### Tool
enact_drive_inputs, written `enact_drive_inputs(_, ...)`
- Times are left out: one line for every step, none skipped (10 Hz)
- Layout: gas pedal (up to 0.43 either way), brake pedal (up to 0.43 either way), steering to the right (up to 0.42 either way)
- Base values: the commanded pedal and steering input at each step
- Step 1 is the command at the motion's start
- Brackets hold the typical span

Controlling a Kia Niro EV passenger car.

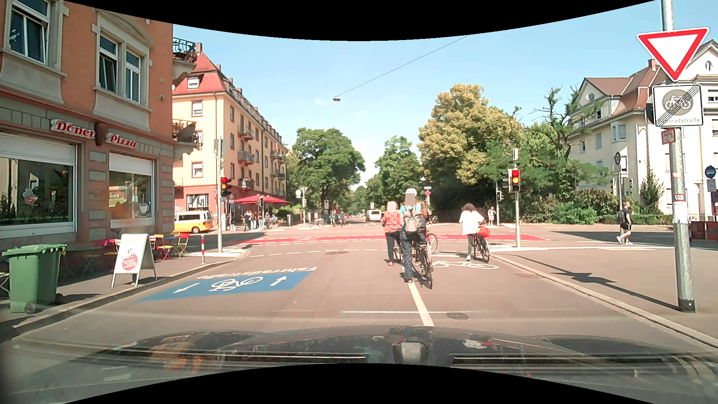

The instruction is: Follow the waypoints while adhering to traffic rules and regulations

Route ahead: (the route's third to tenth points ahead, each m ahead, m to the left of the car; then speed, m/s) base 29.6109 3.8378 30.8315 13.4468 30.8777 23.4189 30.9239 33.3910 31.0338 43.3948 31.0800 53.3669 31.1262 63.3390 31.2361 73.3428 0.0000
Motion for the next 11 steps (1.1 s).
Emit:
enact_drive_inputs(0.000, 0.293, 0.000)
enact_drive_inputs(0.000, 0.293, 0.000)
enact_drive_inputs(0.000, 0.293, 0.000)
enact_drive_inputs(0.000, 0.293, 0.000)
enact_drive_inputs(0.000, 0.293, 0.000)
enact_drive_inputs(0.000, 0.293, 0.001)
enact_drive_inputs(0.000, 0.293, 0.001)
enact_drive_inputs(0.000, 0.293, 0.003)
enact_drive_inputs(0.000, 0.293, 0.003)
enact_drive_inputs(0.000, 0.293, 0.003)
enact_drive_inputs(0.000, 0.293, 0.003)
